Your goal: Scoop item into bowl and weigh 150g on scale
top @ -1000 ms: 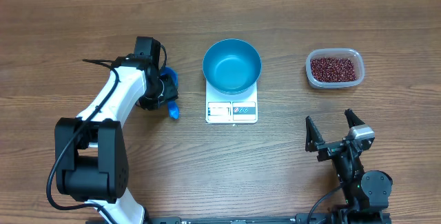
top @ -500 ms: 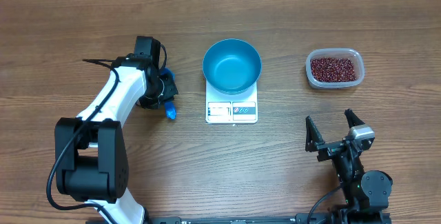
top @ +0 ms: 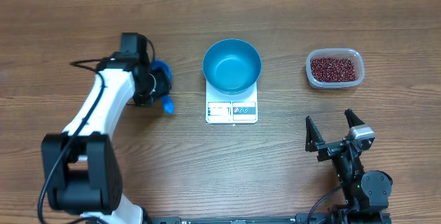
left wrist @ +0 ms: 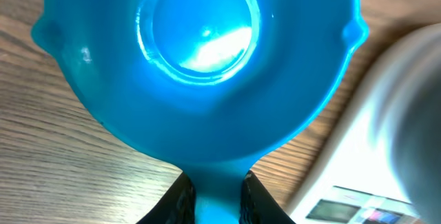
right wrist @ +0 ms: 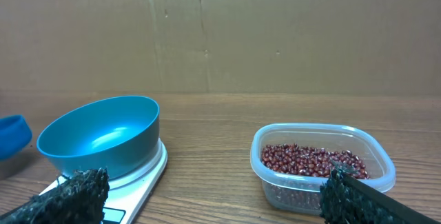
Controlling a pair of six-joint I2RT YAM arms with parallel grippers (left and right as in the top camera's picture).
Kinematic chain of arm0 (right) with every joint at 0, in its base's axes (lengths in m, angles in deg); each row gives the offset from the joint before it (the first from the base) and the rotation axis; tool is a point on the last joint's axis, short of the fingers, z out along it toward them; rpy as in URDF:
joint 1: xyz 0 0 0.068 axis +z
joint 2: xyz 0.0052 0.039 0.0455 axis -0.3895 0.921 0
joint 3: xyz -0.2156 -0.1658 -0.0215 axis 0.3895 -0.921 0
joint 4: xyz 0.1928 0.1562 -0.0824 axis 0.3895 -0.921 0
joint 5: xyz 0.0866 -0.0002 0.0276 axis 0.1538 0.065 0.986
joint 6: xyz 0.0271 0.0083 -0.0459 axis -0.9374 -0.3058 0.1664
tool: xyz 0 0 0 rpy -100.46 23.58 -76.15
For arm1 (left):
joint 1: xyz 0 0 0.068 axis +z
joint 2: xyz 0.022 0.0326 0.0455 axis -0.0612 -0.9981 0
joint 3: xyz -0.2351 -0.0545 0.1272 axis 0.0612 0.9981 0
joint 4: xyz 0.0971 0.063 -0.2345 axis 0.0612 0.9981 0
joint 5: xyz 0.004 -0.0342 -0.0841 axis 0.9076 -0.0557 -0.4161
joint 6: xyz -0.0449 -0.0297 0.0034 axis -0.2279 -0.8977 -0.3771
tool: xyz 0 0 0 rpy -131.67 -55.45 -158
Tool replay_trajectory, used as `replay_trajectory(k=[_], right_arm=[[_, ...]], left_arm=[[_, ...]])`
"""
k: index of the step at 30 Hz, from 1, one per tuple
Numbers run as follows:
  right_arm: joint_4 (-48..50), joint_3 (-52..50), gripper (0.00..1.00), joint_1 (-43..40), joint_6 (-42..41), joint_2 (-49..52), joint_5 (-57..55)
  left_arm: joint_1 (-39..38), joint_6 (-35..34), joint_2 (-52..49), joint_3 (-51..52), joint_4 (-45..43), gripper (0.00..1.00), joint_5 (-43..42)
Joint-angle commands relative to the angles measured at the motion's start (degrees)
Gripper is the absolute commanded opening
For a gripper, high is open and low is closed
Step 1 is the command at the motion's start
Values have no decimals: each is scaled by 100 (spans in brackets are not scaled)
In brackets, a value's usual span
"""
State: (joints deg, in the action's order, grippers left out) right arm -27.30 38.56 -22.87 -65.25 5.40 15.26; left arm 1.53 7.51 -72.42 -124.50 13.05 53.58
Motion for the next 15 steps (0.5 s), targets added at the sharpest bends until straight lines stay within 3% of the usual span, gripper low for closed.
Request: replay_trajectory(k=[1,7,15], right_arm=[[28,-61,100,20,4,-57,-13],[28,-61,100,20,4,-57,-13],[28,-61,100,20,4,-57,-13]], left_arm=[[221,2,455,-142,-105,21,-1119],[396,2,577,-142,-275,22,-2583],[420,26,612,-142,-273,22,-3471]])
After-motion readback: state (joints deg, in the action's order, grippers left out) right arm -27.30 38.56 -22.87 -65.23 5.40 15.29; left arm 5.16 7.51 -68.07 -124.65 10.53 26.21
